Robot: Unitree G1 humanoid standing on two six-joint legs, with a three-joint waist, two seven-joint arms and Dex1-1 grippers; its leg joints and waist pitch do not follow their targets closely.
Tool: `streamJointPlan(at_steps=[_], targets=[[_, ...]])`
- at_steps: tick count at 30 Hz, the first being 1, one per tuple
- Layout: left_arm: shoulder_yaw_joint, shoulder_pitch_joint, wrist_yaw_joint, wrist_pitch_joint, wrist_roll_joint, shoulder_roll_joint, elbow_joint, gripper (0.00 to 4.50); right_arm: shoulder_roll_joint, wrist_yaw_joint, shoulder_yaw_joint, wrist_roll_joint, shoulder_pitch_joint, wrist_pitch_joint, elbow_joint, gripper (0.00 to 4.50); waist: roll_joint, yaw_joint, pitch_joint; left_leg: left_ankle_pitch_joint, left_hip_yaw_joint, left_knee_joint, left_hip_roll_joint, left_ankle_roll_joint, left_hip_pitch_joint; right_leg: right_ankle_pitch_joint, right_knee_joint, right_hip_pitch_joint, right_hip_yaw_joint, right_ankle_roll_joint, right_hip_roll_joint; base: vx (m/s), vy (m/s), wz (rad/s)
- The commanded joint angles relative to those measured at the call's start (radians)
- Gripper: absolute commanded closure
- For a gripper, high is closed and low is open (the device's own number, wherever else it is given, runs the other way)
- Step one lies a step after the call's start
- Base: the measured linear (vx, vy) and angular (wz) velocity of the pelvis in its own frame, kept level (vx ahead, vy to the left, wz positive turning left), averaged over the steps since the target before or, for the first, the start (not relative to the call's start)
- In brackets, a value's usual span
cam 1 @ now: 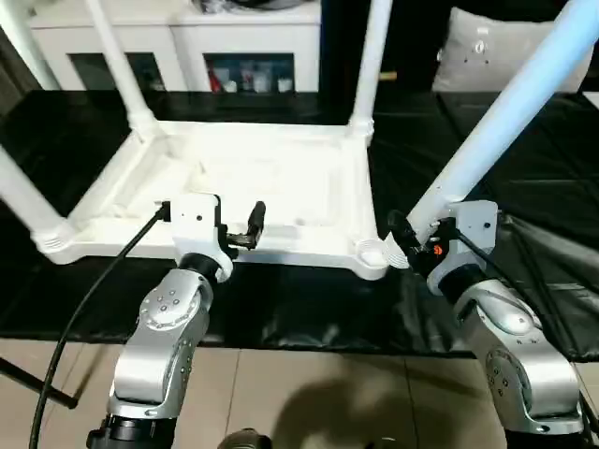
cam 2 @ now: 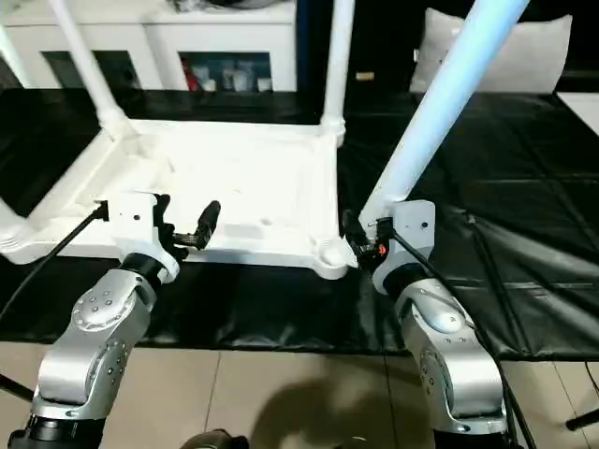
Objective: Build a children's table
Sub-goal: Move to table
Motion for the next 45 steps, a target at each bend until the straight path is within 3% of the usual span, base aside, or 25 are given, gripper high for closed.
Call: streamJointPlan(at_steps=[1,3,4,6,8,9,11,14,16,25,26,28,29,30,31,33,35,37,38,40,41,42,43,44,45], targets=[[-0.001,-0.003,-0.005,-0.006,0.009,0.002,-0.011,0.18,-0.006,0.005,-0.002,0.012,-0.018,0.012,-0.013,2.60,-0.014,0.006,-0.066,-0.173,-0.009,-0.092,0.051,0.038,0.002,-0.137,-0.062,0.038,0.024,-0.169,-0.031,0.000,0.000,0.00],[-0.004,-0.005,-0.006,-0.006,0.010,0.002,-0.010,0.18,-0.017,-0.006,-0.002,-0.004,-0.027,0.046,-0.010,2.60,-0.017,0.008,-0.077,-0.034,-0.004,-0.074,0.048,0.060,0.002,0.052,-0.042,0.040,0.019,-0.200,-0.020,0.000,0.000,0.00],[-0.004,-0.005,-0.007,-0.006,0.010,0.001,-0.009,0.18,-0.018,-0.007,-0.005,-0.008,-0.030,0.042,-0.007,2.60,-0.007,0.010,-0.065,0.016,-0.050,-0.087,0.001,0.181,-0.053,0.090,-0.037,0.080,-0.047,-0.203,-0.029,0.000,0.000,0.00],[-0.005,-0.005,-0.008,-0.007,0.010,0.001,-0.009,0.18,-0.010,-0.011,-0.016,-0.003,-0.030,0.027,-0.006,2.60,-0.001,-0.002,-0.074,0.131,-0.073,-0.056,-0.010,0.310,-0.041,0.102,-0.038,0.076,-0.063,-0.252,-0.032,0.028,-0.013,0.46],[-0.006,-0.007,-0.009,-0.008,0.012,-0.001,-0.007,0.18,0.011,-0.018,-0.042,0.020,-0.026,0.008,-0.007,2.60,0.000,0.000,-0.068,0.174,-0.090,-0.053,-0.004,0.346,-0.038,0.026,-0.035,0.070,-0.067,-0.276,-0.026,0.016,-0.015,0.46],[-0.008,-0.007,-0.011,-0.009,0.012,-0.001,-0.006,0.18,0.008,-0.018,-0.044,0.018,-0.026,0.007,-0.008,2.60,0.016,0.003,-0.075,0.120,-0.074,-0.046,0.038,0.296,0.002,-0.064,-0.042,0.048,-0.045,-0.256,-0.021,0.000,0.000,0.00],[-0.009,-0.008,-0.012,-0.009,0.012,-0.002,-0.005,0.18,0.001,-0.015,-0.041,0.012,-0.027,0.009,-0.006,2.60,0.002,0.010,-0.053,-0.100,-0.064,-0.071,0.051,0.175,-0.019,-0.180,-0.049,0.058,-0.033,-0.245,-0.035,0.000,0.000,0.00],[-0.014,-0.009,-0.018,-0.009,0.010,0.000,-0.004,0.18,-0.002,-0.011,-0.036,0.007,-0.031,0.010,-0.007,2.60,-0.002,0.015,-0.040,-0.426,-0.053,-0.100,0.055,-0.019,-0.003,-0.374,-0.071,0.043,-0.020,-0.168,-0.046,0.000,0.000,0.00],[-0.016,-0.009,-0.026,-0.012,0.006,0.000,-0.004,0.18,0.001,-0.007,-0.033,0.004,-0.031,0.012,-0.008,2.60,-0.004,0.010,-0.043,-0.492,-0.045,-0.111,0.058,-0.080,0.000,-0.407,-0.075,0.040,-0.014,-0.122,-0.043,0.000,0.000,0.00],[-0.008,-0.009,-0.034,-0.015,-0.001,-0.004,-0.008,0.18,-0.014,0.000,-0.007,-0.017,-0.031,0.025,-0.014,2.60,-0.006,-0.032,-0.023,-0.714,-0.025,-0.116,0.041,-0.041,0.067,-0.746,-0.132,0.054,-0.044,-0.021,-0.007,0.000,0.000,0.00],[-0.008,-0.009,-0.035,-0.015,-0.001,-0.004,-0.008,0.18,-0.020,0.003,-0.001,-0.026,-0.033,0.022,-0.013,2.60,-0.016,-0.018,-0.016,-0.694,-0.042,-0.136,0.008,-0.002,-0.024,-0.763,-0.128,0.126,-0.080,-0.003,-0.035,0.000,0.000,0.00],[-0.008,-0.009,-0.037,-0.016,-0.001,-0.004,-0.009,0.18,-0.019,0.001,-0.001,-0.034,-0.033,0.008,-0.011,2.60,-0.011,-0.039,-0.032,-0.591,-0.041,-0.110,-0.007,0.056,-0.037,-0.799,-0.134,0.156,-0.074,-0.002,-0.070,0.037,0.023,0.44],[-0.007,-0.008,-0.038,-0.016,0.000,-0.005,-0.009,0.18,-0.014,-0.001,-0.004,-0.035,-0.032,0.001,-0.011,2.60,-0.010,-0.042,-0.030,-0.501,-0.031,-0.079,-0.005,0.075,-0.029,-0.866,-0.165,0.157,-0.083,-0.022,-0.100,0.068,0.007,0.54],[-0.007,-0.009,-0.039,-0.016,0.000,-0.005,-0.008,0.18,-0.002,-0.008,-0.020,-0.023,-0.033,-0.001,-0.010,2.60,0.007,-0.060,-0.043,-0.470,-0.025,-0.079,0.031,0.048,0.050,-0.816,-0.163,0.112,-0.063,-0.060,-0.062,0.108,-0.014,0.39],[-0.007,-0.009,-0.040,-0.016,0.000,-0.005,-0.008,0.18,0.002,-0.009,-0.028,-0.017,-0.034,-0.003,-0.009,2.60,0.001,-0.062,-0.036,-0.498,-0.034,-0.093,0.044,0.040,0.063,-0.721,-0.152,0.104,-0.071,-0.097,-0.034,0.108,-0.014,0.39],[-0.006,-0.009,-0.043,-0.016,-0.001,-0.004,-0.007,0.18,-0.003,-0.007,-0.029,-0.015,-0.036,-0.006,-0.008,2.60,0.019,-0.073,-0.044,-0.620,-0.077,-0.139,0.082,0.028,0.127,-0.378,-0.081,0.076,-0.062,-0.162,0.023,0.134,0.000,0.10],[-0.006,-0.010,-0.044,-0.016,-0.001,-0.003,-0.007,0.18,-0.008,-0.006,-0.029,-0.017,-0.035,-0.016,-0.011,2.60,0.018,-0.085,-0.049,-0.536,-0.104,-0.141,0.084,0.124,0.161,-0.173,-0.035,0.052,-0.050,-0.163,0.032,0.147,0.008,0.07],[-0.007,-0.011,-0.046,-0.016,-0.002,-0.002,-0.005,0.18,-0.017,-0.001,-0.024,-0.019,-0.035,-0.003,-0.017,2.60,-0.013,-0.071,-0.046,-0.345,-0.058,-0.110,0.040,0.261,0.100,-0.056,-0.065,0.110,-0.014,-0.148,-0.007,0.147,-0.026,0.05],[-0.008,-0.011,-0.046,-0.017,-0.002,-0.002,-0.005,0.18,-0.013,-0.001,-0.027,-0.015,-0.035,0.000,-0.018,2.60,-0.004,-0.044,-0.070,-0.248,0.020,-0.090,0.042,0.145,0.154,0.000,-0.049,0.102,0.031,-0.223,0.009,0.155,-0.052,-0.28],[-0.009,-0.011,-0.049,-0.017,-0.003,-0.001,-0.005,0.18,-0.006,-0.002,-0.034,-0.016,-0.031,-0.010,-0.020,2.60,-0.041,0.014,-0.073,-0.101,0.050,-0.054,-0.021,0.079,0.018,0.156,-0.048,0.221,0.099,-0.200,0.034,0.097,-0.010,-0.55],[-0.010,-0.011,-0.050,-0.017,-0.002,-0.002,-0.005,0.18,-0.006,-0.002,-0.033,-0.020,-0.029,-0.015,-0.020,2.60,-0.029,0.023,-0.083,-0.076,0.048,-0.046,-0.026,0.083,0.003,0.211,-0.043,0.239,0.110,-0.186,0.036,0.045,0.031,-0.40],[-0.012,-0.010,-0.051,-0.017,-0.002,-0.002,-0.006,0.18,-0.005,-0.001,-0.033,-0.024,-0.027,-0.020,-0.022,2.60,-0.024,0.035,-0.093,-0.022,0.029,-0.019,-0.037,0.158,-0.048,0.363,-0.038,0.271,0.100,-0.141,0.024,0.069,0.027,-0.05],[-0.012,-0.010,-0.051,-0.017,-0.002,-0.002,-0.006,0.18,-0.005,-0.001,-0.033,-0.024,-0.027,-0.020,-0.022,2.60,-0.015,0.035,-0.099,0.018,0.022,-0.020,-0.032,0.161,-0.039,0.443,-0.021,0.267,0.092,-0.113,0.043,0.069,0.027,-0.05],[-0.013,-0.009,-0.053,-0.017,-0.002,-0.001,-0.006,0.18,-0.004,-0.001,-0.033,-0.022,-0.026,-0.021,-0.021,2.60,0.020,0.019,-0.102,0.178,-0.018,-0.034,0.002,0.198,0.084,0.495,0.041,0.173,0.026,-0.038,0.117,0.171,-0.031,0.15],[-0.014,-0.008,-0.054,-0.018,-0.002,-0.001,-0.006,0.18,-0.004,-0.002,-0.031,-0.022,-0.024,-0.021,-0.022,2.60,0.033,-0.026,-0.113,0.340,-0.088,-0.020,0.059,0.313,0.215,0.342,0.099,0.043,-0.011,-0.005,0.113,0.131,-0.048,0.06]])
